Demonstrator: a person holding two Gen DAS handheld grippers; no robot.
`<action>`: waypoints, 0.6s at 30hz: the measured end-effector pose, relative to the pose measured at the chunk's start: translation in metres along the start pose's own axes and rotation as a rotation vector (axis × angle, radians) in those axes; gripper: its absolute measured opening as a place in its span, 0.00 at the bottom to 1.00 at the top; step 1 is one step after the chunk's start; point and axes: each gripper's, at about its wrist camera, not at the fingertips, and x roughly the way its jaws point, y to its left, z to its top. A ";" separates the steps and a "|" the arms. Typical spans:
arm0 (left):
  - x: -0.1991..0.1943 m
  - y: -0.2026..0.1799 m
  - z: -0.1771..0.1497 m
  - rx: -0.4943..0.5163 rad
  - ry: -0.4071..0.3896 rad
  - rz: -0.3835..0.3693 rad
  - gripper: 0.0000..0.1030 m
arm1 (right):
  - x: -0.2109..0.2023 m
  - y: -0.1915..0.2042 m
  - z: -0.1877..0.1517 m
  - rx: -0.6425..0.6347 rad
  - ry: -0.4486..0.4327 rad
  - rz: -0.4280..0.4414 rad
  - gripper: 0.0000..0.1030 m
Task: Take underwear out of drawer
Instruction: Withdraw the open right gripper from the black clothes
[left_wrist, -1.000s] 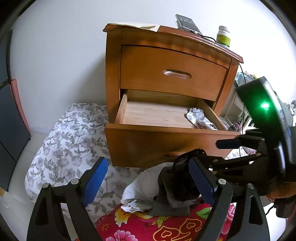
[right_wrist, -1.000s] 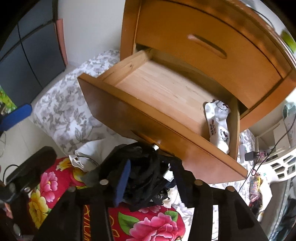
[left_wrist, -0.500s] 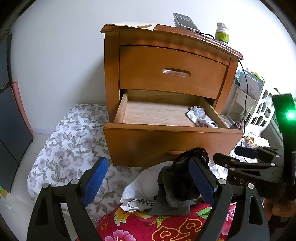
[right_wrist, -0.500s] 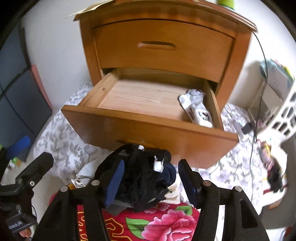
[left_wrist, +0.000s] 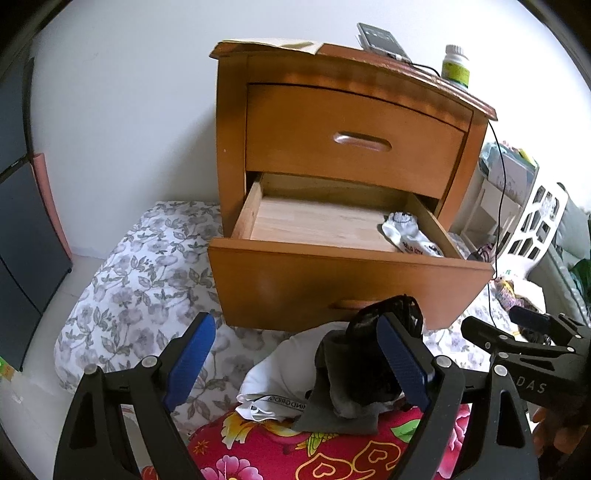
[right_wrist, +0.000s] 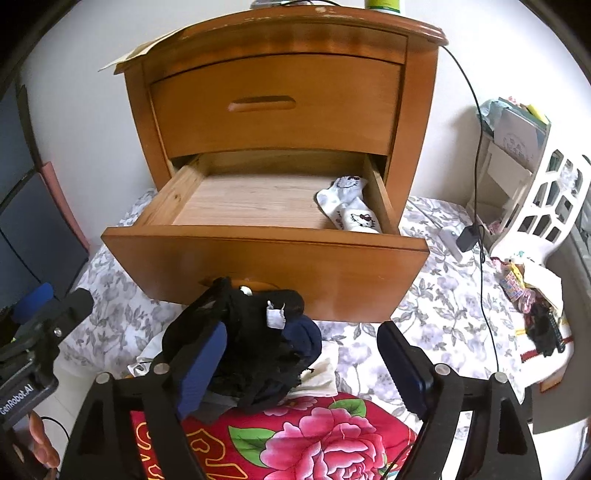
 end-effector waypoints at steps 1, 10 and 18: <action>0.000 -0.001 -0.001 0.002 0.003 -0.001 0.87 | 0.000 0.000 -0.001 0.003 0.001 0.001 0.91; 0.007 -0.004 -0.004 0.003 0.023 0.014 0.87 | -0.001 -0.008 -0.005 0.015 -0.030 0.013 1.00; 0.013 0.000 -0.003 -0.027 0.034 0.036 0.97 | -0.004 -0.017 -0.005 0.028 -0.053 0.003 1.00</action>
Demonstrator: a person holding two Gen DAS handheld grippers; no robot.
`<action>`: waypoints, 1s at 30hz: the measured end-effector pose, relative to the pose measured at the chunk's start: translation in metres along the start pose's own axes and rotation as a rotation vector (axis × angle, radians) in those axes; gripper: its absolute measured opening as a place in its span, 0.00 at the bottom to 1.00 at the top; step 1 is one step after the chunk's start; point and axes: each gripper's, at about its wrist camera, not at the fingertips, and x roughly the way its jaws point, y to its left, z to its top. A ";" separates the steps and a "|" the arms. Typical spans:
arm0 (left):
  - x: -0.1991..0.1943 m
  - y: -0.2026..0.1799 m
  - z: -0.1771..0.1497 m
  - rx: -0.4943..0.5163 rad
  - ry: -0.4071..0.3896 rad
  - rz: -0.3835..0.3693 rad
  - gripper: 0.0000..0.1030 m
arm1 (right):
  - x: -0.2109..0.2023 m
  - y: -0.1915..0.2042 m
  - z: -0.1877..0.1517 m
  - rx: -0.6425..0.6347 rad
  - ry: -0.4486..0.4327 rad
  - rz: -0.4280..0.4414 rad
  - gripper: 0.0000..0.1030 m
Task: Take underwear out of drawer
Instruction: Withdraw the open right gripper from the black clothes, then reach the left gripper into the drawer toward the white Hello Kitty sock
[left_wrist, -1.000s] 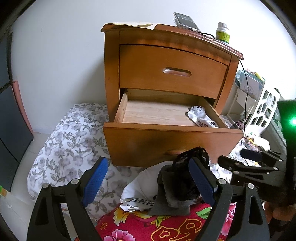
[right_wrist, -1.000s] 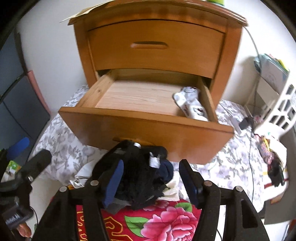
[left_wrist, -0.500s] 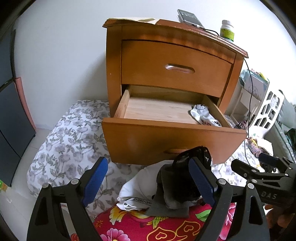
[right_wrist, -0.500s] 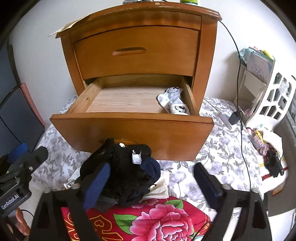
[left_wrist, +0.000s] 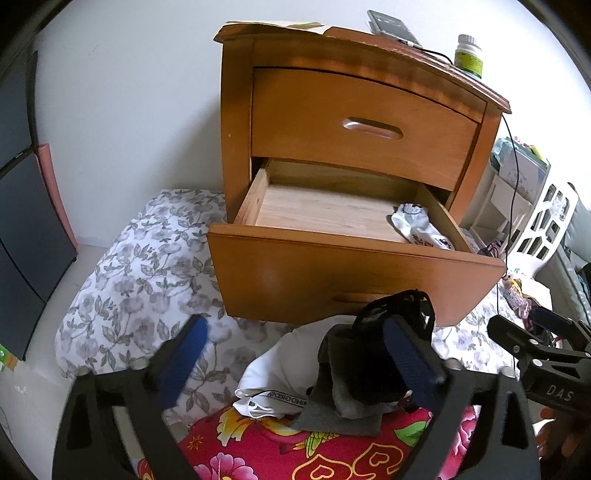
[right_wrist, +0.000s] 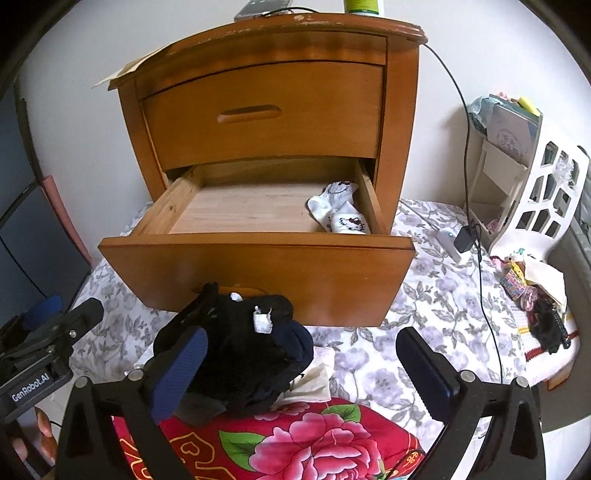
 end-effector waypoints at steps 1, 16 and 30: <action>0.000 0.000 0.000 0.002 0.000 0.002 0.97 | 0.000 -0.001 0.000 0.002 -0.002 -0.003 1.00; 0.003 -0.011 0.024 0.023 -0.016 -0.046 0.97 | 0.008 -0.018 -0.001 0.040 -0.019 -0.002 1.00; 0.019 -0.035 0.090 0.124 -0.014 -0.087 0.98 | 0.020 -0.035 -0.003 0.091 -0.021 -0.008 1.00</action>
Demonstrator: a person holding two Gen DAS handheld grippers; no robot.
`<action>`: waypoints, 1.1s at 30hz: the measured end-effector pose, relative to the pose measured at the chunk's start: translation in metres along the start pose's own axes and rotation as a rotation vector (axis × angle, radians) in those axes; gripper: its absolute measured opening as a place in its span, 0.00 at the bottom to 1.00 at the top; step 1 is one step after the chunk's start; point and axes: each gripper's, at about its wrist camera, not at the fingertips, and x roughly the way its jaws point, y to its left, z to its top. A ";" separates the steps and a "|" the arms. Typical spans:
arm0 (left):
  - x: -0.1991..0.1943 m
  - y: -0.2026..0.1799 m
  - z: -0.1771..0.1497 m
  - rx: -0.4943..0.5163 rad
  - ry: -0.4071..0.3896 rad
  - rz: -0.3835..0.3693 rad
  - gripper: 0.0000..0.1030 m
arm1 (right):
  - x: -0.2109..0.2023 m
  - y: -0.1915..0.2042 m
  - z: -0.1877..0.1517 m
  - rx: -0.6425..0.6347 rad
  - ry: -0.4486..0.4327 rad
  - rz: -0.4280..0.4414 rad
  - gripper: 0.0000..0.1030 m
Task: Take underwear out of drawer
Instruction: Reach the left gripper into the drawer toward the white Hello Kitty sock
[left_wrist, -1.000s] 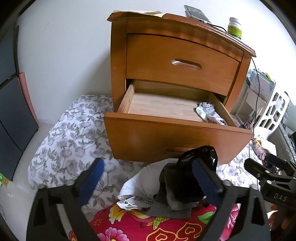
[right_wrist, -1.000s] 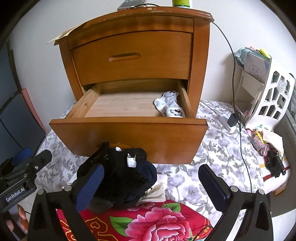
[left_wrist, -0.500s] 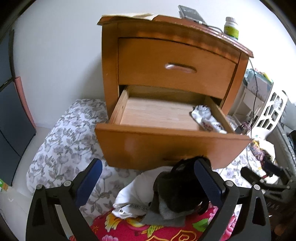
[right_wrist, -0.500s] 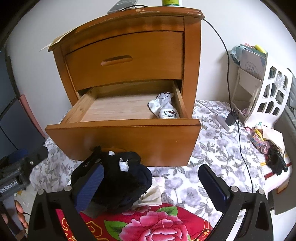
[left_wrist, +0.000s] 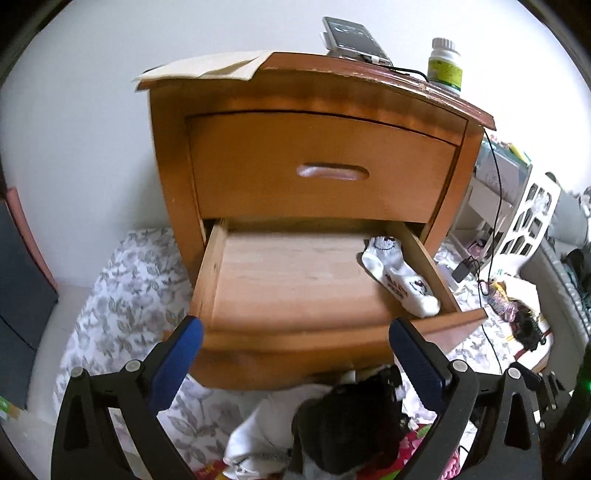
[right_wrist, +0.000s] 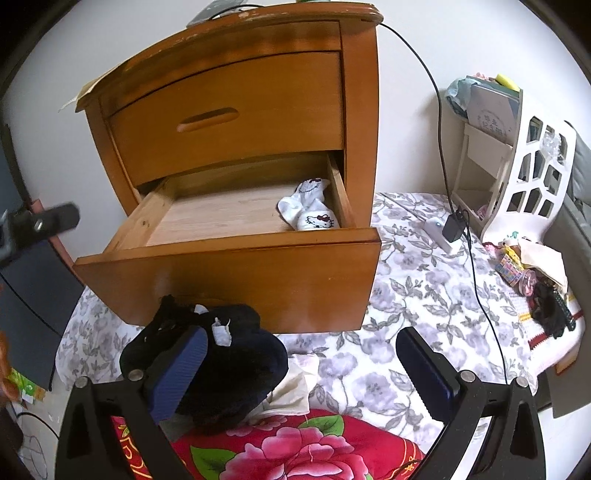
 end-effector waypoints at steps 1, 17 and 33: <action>0.004 -0.004 0.007 0.013 0.005 -0.005 0.98 | 0.000 -0.001 0.001 0.004 -0.004 -0.002 1.00; 0.116 -0.058 0.056 -0.012 0.342 -0.103 0.98 | 0.013 -0.022 0.010 0.040 -0.035 -0.081 1.00; 0.211 -0.121 0.063 0.051 0.616 -0.100 0.97 | 0.038 -0.049 0.003 0.101 0.004 -0.088 1.00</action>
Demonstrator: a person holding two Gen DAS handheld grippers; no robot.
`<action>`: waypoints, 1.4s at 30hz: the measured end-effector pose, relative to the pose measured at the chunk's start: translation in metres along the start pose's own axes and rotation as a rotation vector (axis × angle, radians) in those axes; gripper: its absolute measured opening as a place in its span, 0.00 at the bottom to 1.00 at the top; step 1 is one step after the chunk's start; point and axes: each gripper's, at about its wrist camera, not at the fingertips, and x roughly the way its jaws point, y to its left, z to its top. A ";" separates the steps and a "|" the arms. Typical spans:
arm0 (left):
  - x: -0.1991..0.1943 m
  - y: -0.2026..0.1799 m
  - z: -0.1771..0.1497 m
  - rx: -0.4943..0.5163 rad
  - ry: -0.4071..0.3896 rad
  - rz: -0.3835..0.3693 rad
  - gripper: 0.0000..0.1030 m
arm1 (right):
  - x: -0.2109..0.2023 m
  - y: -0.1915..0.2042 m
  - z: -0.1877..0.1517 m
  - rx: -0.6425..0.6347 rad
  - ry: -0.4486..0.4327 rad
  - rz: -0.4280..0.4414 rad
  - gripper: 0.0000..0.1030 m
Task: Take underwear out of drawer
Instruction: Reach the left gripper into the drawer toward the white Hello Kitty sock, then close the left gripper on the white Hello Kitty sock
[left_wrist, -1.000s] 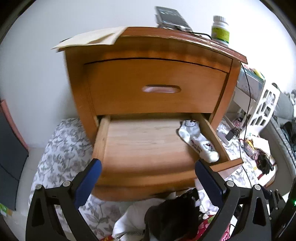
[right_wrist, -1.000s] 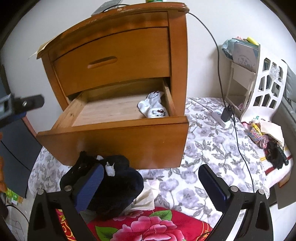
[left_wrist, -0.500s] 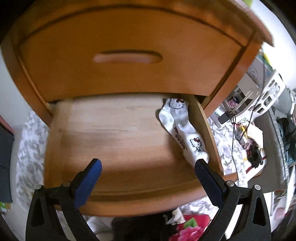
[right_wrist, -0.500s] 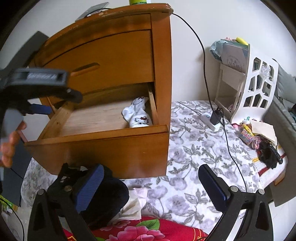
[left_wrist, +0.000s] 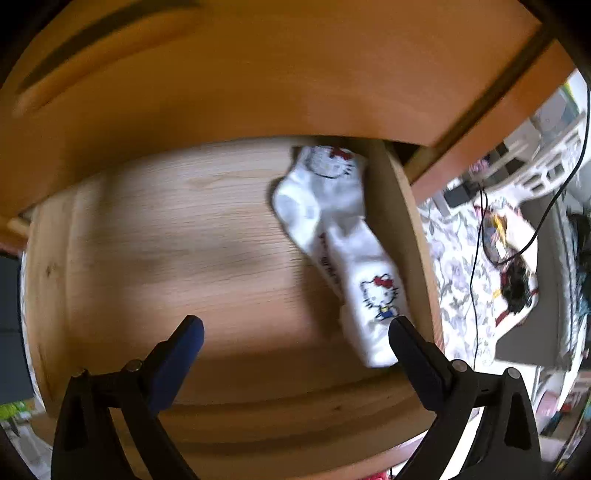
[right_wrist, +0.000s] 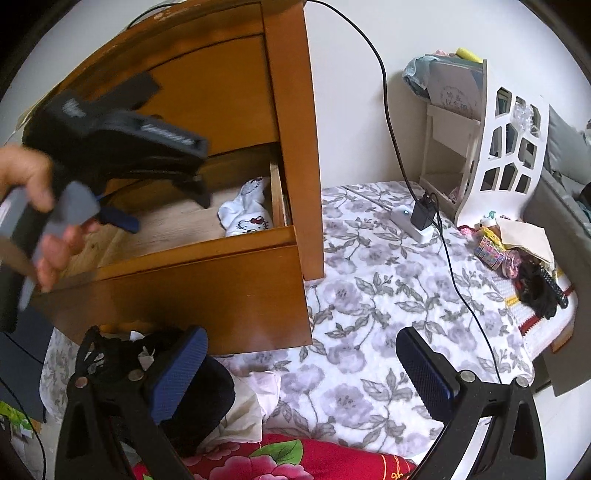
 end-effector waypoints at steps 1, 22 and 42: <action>0.005 -0.007 0.004 0.026 0.017 0.011 0.97 | 0.002 -0.001 0.000 0.003 0.003 0.001 1.00; 0.060 -0.057 0.005 0.200 0.232 0.007 0.57 | 0.014 -0.012 -0.001 0.036 0.031 0.003 1.00; 0.027 -0.001 -0.003 0.175 0.050 0.167 0.10 | 0.005 -0.007 -0.002 0.028 0.021 -0.001 1.00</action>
